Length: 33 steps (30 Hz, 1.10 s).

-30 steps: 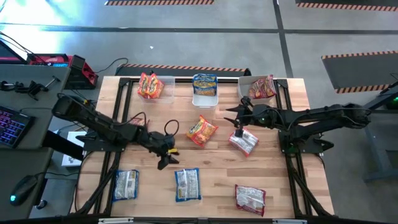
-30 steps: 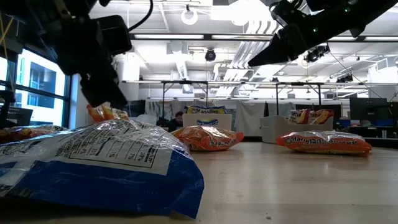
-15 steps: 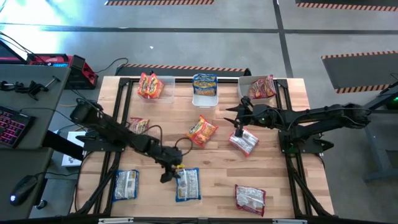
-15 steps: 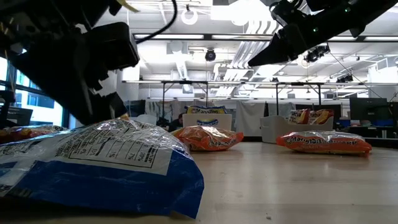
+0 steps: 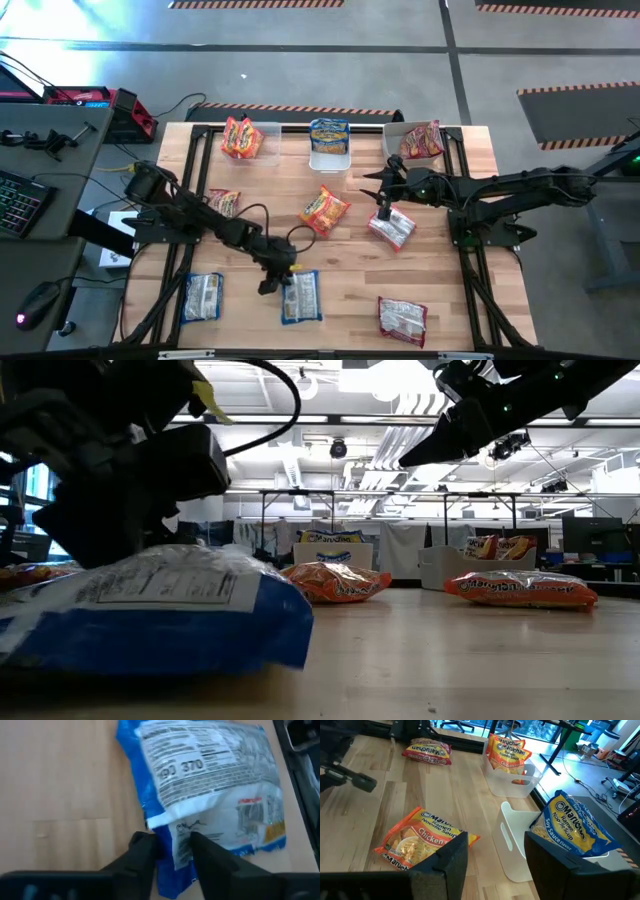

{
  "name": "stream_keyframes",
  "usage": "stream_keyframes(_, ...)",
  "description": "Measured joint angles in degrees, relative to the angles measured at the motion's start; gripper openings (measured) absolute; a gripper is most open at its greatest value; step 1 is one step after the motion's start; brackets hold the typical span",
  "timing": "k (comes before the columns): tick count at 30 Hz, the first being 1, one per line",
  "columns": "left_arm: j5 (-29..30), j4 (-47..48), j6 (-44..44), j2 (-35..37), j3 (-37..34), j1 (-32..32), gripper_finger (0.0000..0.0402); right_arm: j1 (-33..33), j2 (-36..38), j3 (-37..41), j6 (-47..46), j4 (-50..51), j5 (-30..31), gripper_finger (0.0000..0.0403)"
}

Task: Sort Maruchan noodles
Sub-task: Put the right blue noodle pack into the white bin

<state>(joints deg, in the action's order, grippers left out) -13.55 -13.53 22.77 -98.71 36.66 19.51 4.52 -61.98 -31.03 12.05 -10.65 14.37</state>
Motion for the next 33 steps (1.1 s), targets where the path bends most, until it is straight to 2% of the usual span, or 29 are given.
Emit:
stream_keyframes(6, -5.0, 0.1, -6.4, -0.5, -0.1, -1.3, 0.0011, 0.0, 0.0, 0.0, 0.0, -0.6, 0.0, 0.0177)
stream_keyframes(10, -6.2, 0.3, -7.2, 0.8, -0.3, -4.3, 0.0008, 0.0, 0.0, 0.0, 0.0, -1.5, 0.0, 0.0177)
stream_keyframes(16, -12.3, -3.6, -7.5, 4.3, -0.3, -10.4, 0.0002, -2.4, 0.0, 0.0, -4.2, -2.1, 0.5, 0.018)
stream_keyframes(21, -15.6, -8.0, -9.2, 6.7, -0.3, -15.9, 0.0001, -7.2, -2.6, 0.0, -2.4, -4.7, 1.2, 0.0207)
stream_keyframes(24, -16.3, -14.3, -4.7, 7.1, -0.3, -19.3, 0.0001, -9.2, -5.9, 0.0, -5.8, -7.9, 2.3, 0.0235)
stream_keyframes(27, -15.8, -22.3, 4.0, 7.1, -0.3, -22.2, 0.0001, -10.7, -9.0, -0.5, -10.7, -7.2, 5.5, 0.0262)
stream_keyframes(33, -4.5, -33.5, 20.7, 7.1, -0.3, -25.5, 0.0001, -12.9, -12.1, -5.8, -16.3, -2.5, 10.8, 0.0284)
